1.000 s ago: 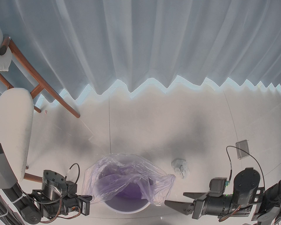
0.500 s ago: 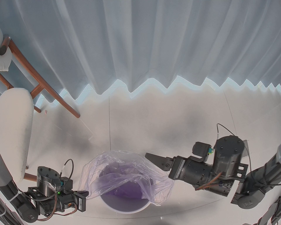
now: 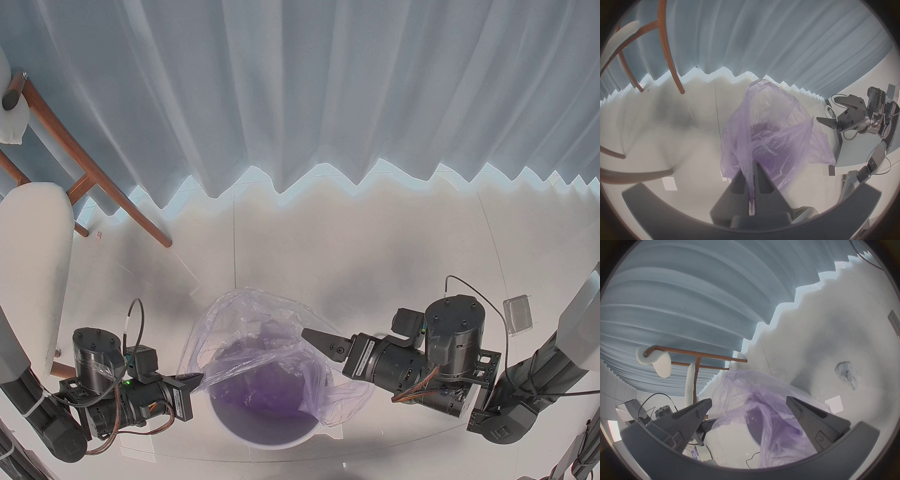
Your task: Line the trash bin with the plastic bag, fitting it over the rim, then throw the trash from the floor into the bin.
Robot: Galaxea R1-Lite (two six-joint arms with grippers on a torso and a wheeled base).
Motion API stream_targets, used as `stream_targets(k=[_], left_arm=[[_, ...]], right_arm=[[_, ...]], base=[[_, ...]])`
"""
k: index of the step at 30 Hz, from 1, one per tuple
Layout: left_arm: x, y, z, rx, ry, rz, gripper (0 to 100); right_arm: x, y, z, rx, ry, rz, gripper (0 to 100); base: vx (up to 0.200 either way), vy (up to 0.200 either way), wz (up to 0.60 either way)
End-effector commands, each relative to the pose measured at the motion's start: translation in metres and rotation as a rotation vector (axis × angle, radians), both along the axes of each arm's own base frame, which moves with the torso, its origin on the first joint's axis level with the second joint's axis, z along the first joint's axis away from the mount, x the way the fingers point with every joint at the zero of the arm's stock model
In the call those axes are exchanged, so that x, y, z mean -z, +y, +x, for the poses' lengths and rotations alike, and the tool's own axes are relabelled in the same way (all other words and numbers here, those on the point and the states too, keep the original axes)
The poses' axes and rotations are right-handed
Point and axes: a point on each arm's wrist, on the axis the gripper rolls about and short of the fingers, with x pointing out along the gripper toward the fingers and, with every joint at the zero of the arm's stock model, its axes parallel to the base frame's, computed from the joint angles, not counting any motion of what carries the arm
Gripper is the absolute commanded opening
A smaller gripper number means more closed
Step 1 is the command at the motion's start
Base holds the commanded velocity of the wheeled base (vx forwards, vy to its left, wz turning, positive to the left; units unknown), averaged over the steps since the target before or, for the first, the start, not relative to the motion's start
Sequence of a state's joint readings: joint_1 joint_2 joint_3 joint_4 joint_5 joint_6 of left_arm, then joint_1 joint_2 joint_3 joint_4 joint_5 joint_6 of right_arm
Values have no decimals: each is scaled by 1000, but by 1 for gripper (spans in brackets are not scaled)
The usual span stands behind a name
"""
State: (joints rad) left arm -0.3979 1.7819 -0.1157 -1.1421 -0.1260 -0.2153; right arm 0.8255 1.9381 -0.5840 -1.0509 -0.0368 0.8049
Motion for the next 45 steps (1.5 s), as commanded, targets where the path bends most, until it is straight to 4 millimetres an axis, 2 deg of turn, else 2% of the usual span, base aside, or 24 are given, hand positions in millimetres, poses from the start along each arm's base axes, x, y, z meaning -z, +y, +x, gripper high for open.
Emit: stream_targets(k=[1, 8, 12, 16, 18, 22, 25, 30, 35, 40, 45], left_arm=[[2, 1, 3, -7, 5, 4, 0], [6, 0, 4, -10, 13, 19, 0], [1, -3, 14, -43, -58, 7, 0], [1, -3, 17, -54, -99, -14, 0], [7, -2, 14, -50, -82, -6, 0], [15, -2, 13, -43, -69, -1, 0], [23, -2, 14, -41, -82, -13, 0], [22, 0, 17, -57, -105, -25, 0], [21, 7, 21, -89, -115, -29, 0], [18, 17, 24, -81, -117, -61, 0], [7, 34, 27, -93, -152, -104, 0]], right_arm=[[0, 1, 1, 1, 0, 3, 100], [3, 2, 2, 2, 4, -3, 100], [-1, 3, 4, 2, -12, 5, 100], [0, 4, 5, 1, -16, 7, 100], [-1, 6, 5, -7, -29, 20, 100], [-1, 15, 9, -19, -63, 38, 100], [4, 25, 22, -32, -138, 7, 100], [4, 42, 31, -47, -184, 29, 100], [8, 56, 15, -114, -180, 27, 100], [20, 67, -5, -185, -145, 7, 100], [43, 68, -20, -220, -80, -46, 100]], base=[[-200, 0, 0], [-200, 0, 0], [-200, 0, 0], [0, 0, 0], [0, 0, 0], [0, 0, 0], [0, 0, 0], [0, 0, 0], [0, 0, 0], [0, 0, 0], [0, 0, 0]])
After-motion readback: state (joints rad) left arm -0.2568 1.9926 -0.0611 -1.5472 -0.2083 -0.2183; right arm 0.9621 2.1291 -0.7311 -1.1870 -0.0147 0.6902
